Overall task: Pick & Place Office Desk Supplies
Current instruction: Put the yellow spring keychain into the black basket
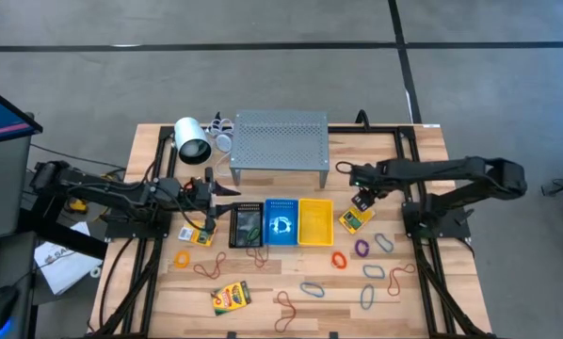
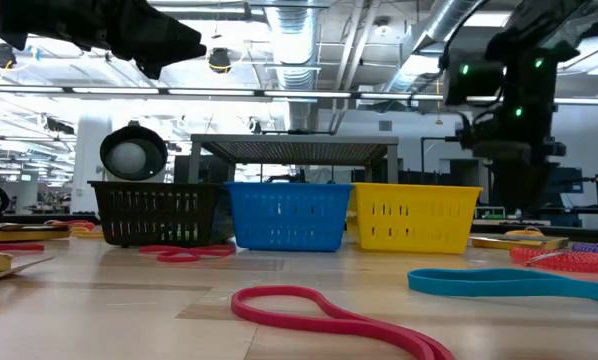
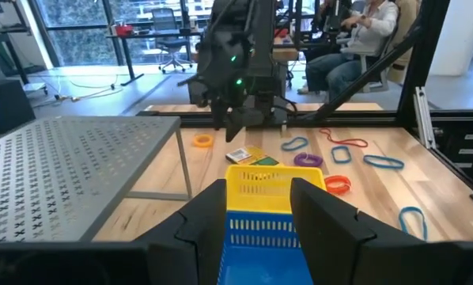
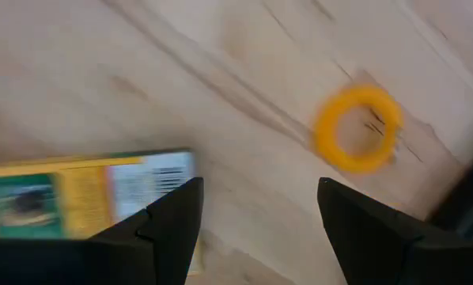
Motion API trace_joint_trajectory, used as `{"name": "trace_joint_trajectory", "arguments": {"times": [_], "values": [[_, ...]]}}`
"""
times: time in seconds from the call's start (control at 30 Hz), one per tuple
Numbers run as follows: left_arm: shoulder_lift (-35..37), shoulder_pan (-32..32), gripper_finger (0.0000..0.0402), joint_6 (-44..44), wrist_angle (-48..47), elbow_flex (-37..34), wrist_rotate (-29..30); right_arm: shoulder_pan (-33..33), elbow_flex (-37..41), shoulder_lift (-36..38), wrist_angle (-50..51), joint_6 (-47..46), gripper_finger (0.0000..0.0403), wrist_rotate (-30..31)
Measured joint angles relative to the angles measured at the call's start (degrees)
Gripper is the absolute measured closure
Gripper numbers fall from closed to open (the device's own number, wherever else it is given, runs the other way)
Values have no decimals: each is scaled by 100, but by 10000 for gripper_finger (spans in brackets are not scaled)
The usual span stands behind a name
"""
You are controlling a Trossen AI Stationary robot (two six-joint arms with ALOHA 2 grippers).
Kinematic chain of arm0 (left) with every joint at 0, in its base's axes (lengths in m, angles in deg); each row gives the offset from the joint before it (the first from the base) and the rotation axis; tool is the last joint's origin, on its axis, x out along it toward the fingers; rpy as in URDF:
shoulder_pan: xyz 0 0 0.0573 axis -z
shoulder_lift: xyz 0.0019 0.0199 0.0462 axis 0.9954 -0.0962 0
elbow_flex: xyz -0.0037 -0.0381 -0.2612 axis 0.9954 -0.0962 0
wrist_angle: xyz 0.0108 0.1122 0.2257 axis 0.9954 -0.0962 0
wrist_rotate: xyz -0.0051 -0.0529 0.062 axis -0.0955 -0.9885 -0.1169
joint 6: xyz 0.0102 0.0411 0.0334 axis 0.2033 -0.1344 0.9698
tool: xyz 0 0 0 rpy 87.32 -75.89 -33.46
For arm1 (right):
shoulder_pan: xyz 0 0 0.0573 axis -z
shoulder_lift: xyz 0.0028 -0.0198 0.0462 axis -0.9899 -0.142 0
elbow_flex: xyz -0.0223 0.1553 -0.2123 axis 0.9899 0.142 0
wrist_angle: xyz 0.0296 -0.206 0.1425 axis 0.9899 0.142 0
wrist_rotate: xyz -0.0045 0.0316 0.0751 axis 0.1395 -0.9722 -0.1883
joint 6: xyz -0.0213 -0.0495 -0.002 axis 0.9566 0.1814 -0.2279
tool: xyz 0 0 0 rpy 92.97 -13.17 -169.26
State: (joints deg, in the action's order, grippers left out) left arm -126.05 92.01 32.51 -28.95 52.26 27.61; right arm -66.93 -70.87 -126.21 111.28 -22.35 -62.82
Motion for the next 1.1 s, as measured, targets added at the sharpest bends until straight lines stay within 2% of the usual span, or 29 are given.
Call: {"name": "trace_joint_trajectory", "arguments": {"times": [0.47,0.8,1.1], "values": [[0,0,266,-203,-2,0,-55,969,-2,-173,-523,844,159,-61],[0,0,266,-354,-4,0,-59,1706,171,-171,-596,1162,159,-674],[0,0,266,-358,-2,0,-60,1817,367,-169,-820,1160,159,-849]]}}
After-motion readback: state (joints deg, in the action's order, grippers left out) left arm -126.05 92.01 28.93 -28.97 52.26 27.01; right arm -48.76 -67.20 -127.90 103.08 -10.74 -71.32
